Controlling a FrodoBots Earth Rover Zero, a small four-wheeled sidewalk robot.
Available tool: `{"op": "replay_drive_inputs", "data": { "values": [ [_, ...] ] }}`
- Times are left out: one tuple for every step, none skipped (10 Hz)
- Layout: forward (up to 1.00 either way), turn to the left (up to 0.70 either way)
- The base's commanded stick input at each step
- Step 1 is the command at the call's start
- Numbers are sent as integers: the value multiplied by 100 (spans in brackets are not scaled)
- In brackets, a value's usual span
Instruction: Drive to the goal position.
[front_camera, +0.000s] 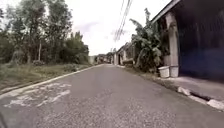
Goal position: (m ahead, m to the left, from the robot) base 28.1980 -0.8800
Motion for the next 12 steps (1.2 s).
{"op": "replay_drive_inputs", "data": {
  "values": [
    [50,0],
    [50,0],
    [50,0],
    [50,0],
    [50,0],
    [50,0],
    [50,0],
    [50,0],
    [50,0],
    [50,0],
    [50,0],
    [50,0]
  ]
}}
